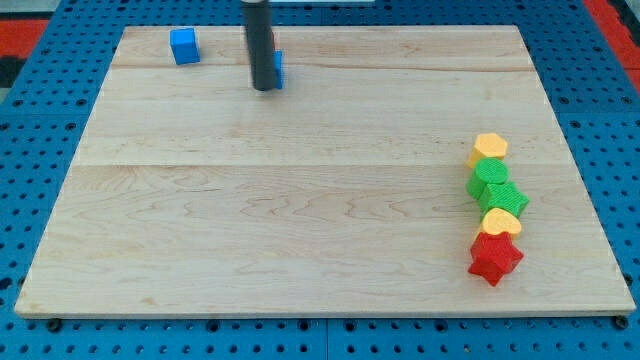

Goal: Slightly move the blue cube towards up

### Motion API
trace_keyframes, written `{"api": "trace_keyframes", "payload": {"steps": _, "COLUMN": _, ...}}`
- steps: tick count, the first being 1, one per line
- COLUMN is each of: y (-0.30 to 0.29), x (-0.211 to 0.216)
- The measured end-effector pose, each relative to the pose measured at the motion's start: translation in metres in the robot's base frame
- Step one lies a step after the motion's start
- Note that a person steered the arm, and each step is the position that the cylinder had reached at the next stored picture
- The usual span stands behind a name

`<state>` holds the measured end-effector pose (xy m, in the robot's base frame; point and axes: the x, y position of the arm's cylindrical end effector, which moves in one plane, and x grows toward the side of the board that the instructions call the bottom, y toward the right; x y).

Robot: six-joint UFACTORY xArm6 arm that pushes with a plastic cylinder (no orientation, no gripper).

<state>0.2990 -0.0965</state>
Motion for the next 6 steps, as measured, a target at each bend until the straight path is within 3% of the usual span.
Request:
{"api": "trace_keyframes", "payload": {"steps": 2, "y": -0.085, "x": -0.011}}
{"api": "trace_keyframes", "payload": {"steps": 6, "y": -0.1, "x": -0.034}}
